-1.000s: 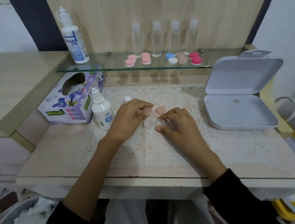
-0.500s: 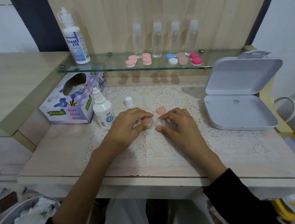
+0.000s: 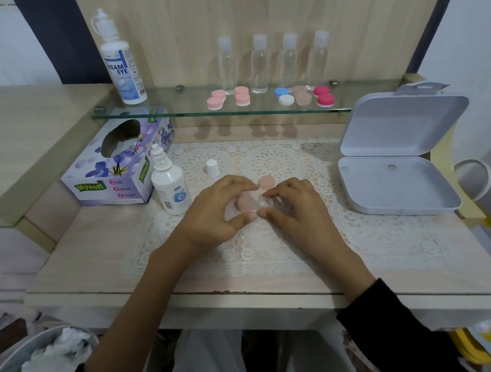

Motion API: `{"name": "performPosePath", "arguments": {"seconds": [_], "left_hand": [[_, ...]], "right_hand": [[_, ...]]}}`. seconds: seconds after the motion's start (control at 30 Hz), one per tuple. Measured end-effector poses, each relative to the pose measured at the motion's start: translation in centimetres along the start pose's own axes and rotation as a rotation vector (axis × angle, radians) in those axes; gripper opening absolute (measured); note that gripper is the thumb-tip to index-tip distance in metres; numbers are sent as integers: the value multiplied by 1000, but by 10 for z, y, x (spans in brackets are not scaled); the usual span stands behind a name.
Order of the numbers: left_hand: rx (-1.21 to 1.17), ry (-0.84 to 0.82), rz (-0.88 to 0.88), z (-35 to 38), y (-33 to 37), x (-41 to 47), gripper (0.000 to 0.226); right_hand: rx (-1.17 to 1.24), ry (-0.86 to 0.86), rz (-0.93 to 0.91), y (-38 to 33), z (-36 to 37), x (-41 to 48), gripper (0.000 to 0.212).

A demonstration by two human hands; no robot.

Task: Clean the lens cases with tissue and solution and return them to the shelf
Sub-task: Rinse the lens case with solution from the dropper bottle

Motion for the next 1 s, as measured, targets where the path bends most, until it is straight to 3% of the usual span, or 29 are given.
{"name": "performPosePath", "arguments": {"seconds": [0.1,0.37,0.57,0.7,0.83,1.0], "left_hand": [[91,85,-79,-7,-9,-1,59],[68,33,-10,-1,-5,-1,31],[47,111,-57,-3,-8,-2,51],[86,132,-104,-5,-10,1,34],[52,81,-35,-3,-3,0,28],[43,132,-85,-6,-9,-4,47]], "right_hand": [[-6,3,-2,0,0,0,31],[0,-3,13,0,0,0,32],[-3,1,7,0,0,0,29],[3,-4,19,1,1,0,31],[13,-4,19,1,0,0,31],[10,-1,15,0,0,-1,31]]}}
Point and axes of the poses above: each hand's wrist, its own x-axis towards the middle knuckle, its own z-axis out of the palm, y = z × x, the point moved 9 cm from there along x, towards the middle knuckle, and after that the axes turned 5 degrees about -y, right-handed, at the moved point
